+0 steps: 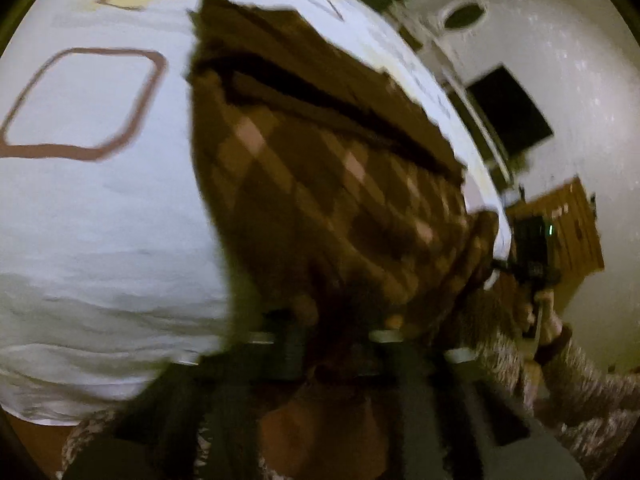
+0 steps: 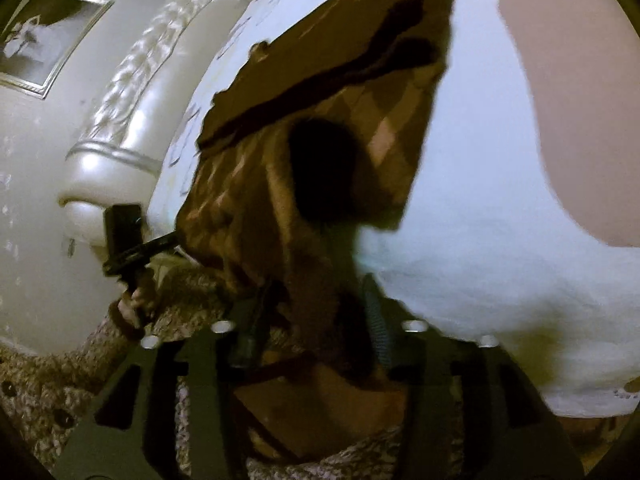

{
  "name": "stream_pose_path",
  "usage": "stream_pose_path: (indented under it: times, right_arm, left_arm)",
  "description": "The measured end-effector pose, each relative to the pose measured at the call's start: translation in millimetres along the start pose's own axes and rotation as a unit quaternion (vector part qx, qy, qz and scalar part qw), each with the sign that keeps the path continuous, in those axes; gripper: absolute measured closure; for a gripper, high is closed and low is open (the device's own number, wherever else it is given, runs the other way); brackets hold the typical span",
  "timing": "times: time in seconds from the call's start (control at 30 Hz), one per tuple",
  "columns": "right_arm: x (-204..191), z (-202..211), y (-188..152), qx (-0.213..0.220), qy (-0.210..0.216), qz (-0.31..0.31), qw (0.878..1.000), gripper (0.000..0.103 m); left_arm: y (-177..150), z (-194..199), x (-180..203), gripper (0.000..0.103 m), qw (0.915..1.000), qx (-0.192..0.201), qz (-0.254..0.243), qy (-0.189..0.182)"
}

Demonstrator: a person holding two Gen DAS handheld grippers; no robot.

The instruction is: Fold small clothes

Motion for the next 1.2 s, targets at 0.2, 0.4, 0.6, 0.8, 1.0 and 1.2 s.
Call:
stream_pose_path:
  times: [0.2,0.4,0.6,0.8,1.0,1.2]
  right_arm:
    - [-17,-2,-6,-0.026,0.056,0.015,0.998,0.099]
    - [-16,43,18,0.065,0.172,-0.022,0.983,0.099]
    - [27,57,53,0.137,0.180,-0.093,0.970,0.099]
    - [63,23,83,0.148,0.123,-0.166,0.967,0.097]
    - [68,31,71,0.150,0.128,-0.177,0.964,0.077]
    - [57,56,49,0.152,0.089,-0.153,0.972,0.063]
  left_arm:
    - [8,11,17,0.093,0.9983,0.017,0.000,-0.056]
    - [52,40,9,0.093,0.9880,0.074,0.066,-0.118]
    - [100,32,-31,0.093,0.9754,0.115,0.153,-0.110]
    - [112,-3,-70,0.093,0.9701,0.095,0.208,-0.080]
    - [81,15,-51,0.092,0.9810,0.094,0.162,-0.050]
    - [34,25,-29,0.076,0.9893,0.047,0.129,-0.048]
Point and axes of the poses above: each gripper's, at about its wrist camera, not at the fingertips, and z roughly against the way its jaws point, x to its right, y to its top, the point moved 1 cm from there along -z, roughly the way its jaws point, and after that the axes turned 1 degree about -x, right-handed, at the moved point
